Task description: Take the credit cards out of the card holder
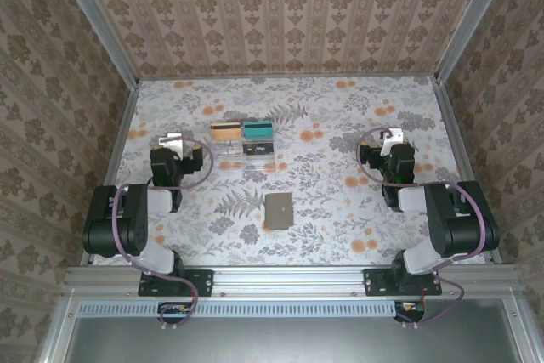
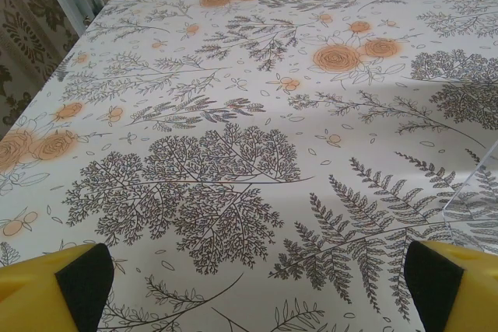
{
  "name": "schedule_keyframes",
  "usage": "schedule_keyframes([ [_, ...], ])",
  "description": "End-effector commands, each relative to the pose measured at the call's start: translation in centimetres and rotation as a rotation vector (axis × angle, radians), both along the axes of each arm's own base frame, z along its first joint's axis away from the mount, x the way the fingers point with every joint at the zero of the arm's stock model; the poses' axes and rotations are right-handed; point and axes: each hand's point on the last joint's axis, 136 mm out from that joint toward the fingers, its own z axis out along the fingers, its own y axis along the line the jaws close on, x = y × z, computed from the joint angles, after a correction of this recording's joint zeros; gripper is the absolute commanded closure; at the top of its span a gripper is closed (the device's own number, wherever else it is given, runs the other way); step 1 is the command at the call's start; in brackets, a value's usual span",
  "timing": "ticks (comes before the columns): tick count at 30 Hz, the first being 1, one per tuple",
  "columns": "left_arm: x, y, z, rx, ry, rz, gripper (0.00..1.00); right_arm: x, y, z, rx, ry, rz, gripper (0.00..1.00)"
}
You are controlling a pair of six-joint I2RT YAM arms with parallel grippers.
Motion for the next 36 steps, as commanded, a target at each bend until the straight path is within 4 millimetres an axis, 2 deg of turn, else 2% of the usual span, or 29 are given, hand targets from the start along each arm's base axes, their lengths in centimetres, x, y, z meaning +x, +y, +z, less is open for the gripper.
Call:
schedule_keyframes([
  [1,0.7,-0.2,0.8,0.013,-0.019,-0.023,0.0,0.4,0.2,0.3,0.006,-0.004,0.007,0.0],
  [22,0.6,-0.1,0.7,0.009,-0.017,-0.021,0.0,0.4,0.2,0.3,0.009,-0.002,0.009,0.0],
  [25,0.5,0.0,1.3,0.005,-0.029,-0.018,0.0,0.4,0.2,0.4,0.01,-0.005,0.008,0.0],
  [28,0.1,1.0,3.1,0.016,-0.034,0.05,0.0,0.3,0.1,1.0,0.003,-0.008,-0.004,0.0],
  [32,-1.3,4.1,7.8,-0.015,-0.029,0.275,0.0,-0.3,-1.0,3.9,0.03,0.082,-0.102,0.0],
  [34,-2.9,6.0,10.2,-0.12,-0.02,0.44,0.0,-0.5,-1.1,5.6,0.065,0.092,-0.12,0.0],
  [35,-4.1,7.0,11.6,-0.207,-0.005,0.54,0.0,-0.8,-1.0,6.6,0.09,0.071,-0.124,0.0],
  [36,-5.8,7.7,12.3,-0.285,0.035,0.633,0.0,-1.1,-1.0,7.3,0.125,0.049,-0.137,0.0],
])
